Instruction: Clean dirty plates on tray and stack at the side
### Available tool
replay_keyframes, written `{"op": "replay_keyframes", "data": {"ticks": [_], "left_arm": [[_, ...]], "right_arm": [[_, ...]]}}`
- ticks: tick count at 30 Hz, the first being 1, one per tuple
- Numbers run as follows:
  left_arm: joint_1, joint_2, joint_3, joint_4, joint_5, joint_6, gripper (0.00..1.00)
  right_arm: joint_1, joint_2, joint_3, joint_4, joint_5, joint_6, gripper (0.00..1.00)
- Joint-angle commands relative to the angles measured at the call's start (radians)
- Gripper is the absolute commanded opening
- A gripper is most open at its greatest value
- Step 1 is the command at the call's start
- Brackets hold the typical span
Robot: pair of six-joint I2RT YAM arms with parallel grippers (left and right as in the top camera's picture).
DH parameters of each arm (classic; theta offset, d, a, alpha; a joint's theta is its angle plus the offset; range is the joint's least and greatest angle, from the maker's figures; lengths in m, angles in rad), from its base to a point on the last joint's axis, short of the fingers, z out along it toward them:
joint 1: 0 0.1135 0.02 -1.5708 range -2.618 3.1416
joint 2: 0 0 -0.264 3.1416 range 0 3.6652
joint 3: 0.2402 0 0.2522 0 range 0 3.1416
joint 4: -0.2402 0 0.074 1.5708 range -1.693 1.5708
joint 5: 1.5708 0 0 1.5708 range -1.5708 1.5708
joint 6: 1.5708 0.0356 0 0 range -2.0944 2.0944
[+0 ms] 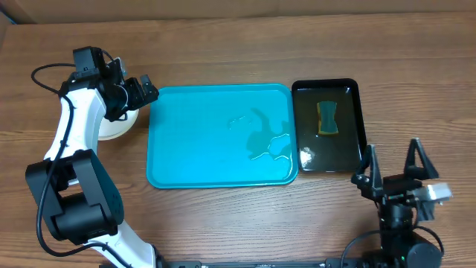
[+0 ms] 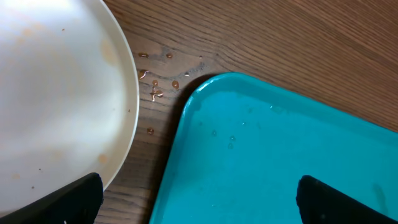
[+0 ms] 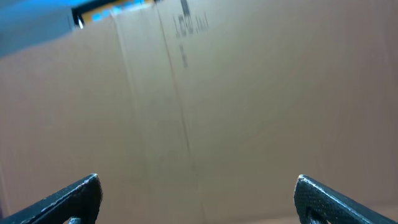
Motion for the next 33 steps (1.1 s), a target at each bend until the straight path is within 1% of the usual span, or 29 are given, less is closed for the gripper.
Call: {"op": "replay_keyframes", "data": {"ticks": [1, 9, 13, 33], "left_arm": [[-0.004, -0.002, 0.002, 0.001, 0.015, 0.027, 1.00], [-0.004, -0.002, 0.002, 0.001, 0.015, 0.027, 1.00], [-0.004, -0.002, 0.002, 0.001, 0.015, 0.027, 1.00], [-0.004, -0.002, 0.002, 0.001, 0.015, 0.027, 1.00]], "right_arm": [[-0.012, -0.014, -0.019, -0.041, -0.013, 0.011, 1.00], [-0.059, -0.014, -0.019, -0.335, -0.053, 0.013, 1.00], [-0.066, -0.014, -0.019, -0.457, -0.054, -0.027, 1.00], [-0.066, -0.014, -0.019, -0.453, -0.058, -0.031, 1.00]]}}
